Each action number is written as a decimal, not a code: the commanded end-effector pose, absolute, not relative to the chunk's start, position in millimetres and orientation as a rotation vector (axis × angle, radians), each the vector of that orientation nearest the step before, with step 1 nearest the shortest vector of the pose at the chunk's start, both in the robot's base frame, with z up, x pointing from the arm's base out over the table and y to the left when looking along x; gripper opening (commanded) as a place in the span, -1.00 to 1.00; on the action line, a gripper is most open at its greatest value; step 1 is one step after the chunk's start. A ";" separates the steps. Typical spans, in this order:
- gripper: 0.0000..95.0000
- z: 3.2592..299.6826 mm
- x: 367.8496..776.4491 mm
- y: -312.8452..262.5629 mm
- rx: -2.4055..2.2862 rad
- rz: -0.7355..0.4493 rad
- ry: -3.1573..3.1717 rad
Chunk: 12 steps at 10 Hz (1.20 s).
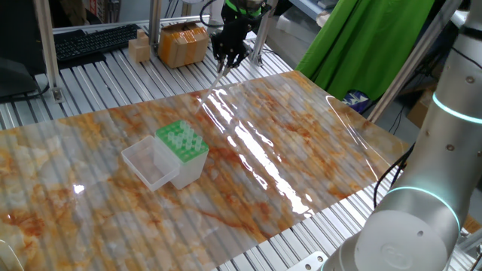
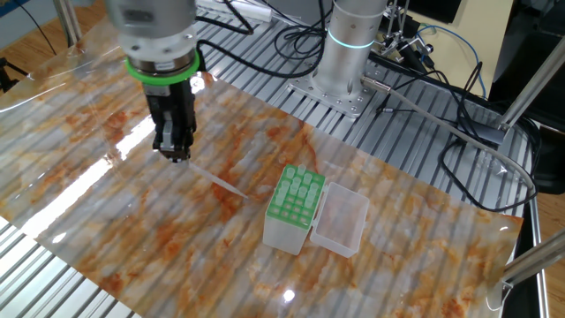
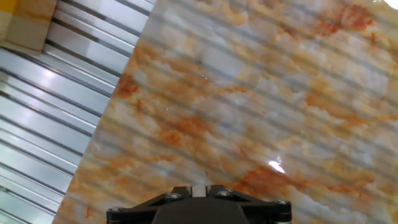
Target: Insert a large pipette tip into the holder for large pipette tips
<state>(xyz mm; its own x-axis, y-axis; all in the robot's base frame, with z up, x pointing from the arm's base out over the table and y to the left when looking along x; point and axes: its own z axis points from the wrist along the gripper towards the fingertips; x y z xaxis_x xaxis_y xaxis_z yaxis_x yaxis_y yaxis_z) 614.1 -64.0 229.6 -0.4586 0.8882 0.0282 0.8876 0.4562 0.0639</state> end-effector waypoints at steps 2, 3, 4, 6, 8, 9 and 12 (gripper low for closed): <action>-1.00 229.8 618.9 -63.6 1.624 0.136 2.738; -1.00 229.8 618.9 -63.6 1.624 0.138 2.744; -1.00 229.8 618.9 -63.6 1.626 0.134 2.752; -1.00 229.8 618.9 -63.6 1.629 0.125 2.755; -1.00 229.8 618.9 -63.6 1.636 0.161 2.768; -1.00 229.8 618.9 -63.6 1.635 0.170 2.772; -1.00 229.8 618.9 -63.6 1.585 0.152 2.762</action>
